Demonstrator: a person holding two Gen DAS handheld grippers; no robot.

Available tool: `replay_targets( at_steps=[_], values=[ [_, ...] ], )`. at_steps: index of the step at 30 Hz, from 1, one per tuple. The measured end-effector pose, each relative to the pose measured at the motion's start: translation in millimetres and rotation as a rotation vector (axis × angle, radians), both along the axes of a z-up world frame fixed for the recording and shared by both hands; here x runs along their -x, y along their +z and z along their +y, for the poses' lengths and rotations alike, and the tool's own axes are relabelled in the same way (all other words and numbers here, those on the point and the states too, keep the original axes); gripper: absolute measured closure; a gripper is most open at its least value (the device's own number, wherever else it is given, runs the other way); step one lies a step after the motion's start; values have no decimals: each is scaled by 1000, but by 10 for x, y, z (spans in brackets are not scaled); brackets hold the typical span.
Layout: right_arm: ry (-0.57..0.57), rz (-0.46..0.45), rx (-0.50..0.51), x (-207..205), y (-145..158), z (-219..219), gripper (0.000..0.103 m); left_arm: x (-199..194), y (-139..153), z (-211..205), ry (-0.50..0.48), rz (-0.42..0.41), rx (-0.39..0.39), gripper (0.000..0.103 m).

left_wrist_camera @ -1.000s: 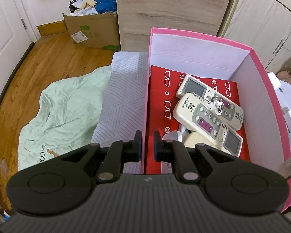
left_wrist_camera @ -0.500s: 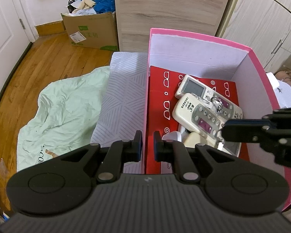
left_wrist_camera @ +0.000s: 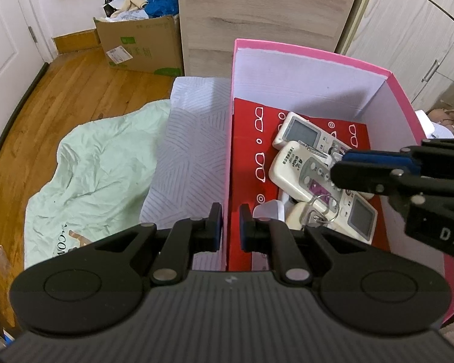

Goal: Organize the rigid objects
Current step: 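Lower the key ring onto the remotes and open the right tool, then move the right tool to the white square charger and grasp it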

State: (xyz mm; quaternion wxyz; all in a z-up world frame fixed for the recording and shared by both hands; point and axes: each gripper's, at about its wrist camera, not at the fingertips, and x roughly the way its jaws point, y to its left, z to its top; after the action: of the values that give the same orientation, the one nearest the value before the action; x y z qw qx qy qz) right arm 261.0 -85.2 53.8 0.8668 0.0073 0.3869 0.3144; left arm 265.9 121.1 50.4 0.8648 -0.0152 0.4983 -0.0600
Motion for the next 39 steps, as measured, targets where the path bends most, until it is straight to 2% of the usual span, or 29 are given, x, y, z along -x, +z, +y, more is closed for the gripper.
replay_targets(
  at_steps=[7,14,19,22,24,26,30,39],
  values=[
    [-6,-16,9,72,103,-166,85,-8,4,0,1,-1,-2,94],
    [-26,-10,11,283,336,-564,83,-2,4,-26,-6,-6,-13,94],
    [-45,-106,19,528,536,-920,69,-12,11,-22,-16,4,-11,94],
    [-74,-157,46,648,568,-1150,52,-2,2,-20,-25,1,-11,94],
    [-133,-189,61,679,546,-1305,30,-1,-13,-10,-26,7,-6,94],
    [-229,-200,80,667,477,-1489,28,1,-20,-12,-28,8,-8,94],
    [-352,-146,114,539,284,-1813,28,3,-18,-9,-30,8,-9,94],
    [-415,-14,203,393,-201,-2287,28,8,-22,-9,-43,8,-6,94]
  ],
)
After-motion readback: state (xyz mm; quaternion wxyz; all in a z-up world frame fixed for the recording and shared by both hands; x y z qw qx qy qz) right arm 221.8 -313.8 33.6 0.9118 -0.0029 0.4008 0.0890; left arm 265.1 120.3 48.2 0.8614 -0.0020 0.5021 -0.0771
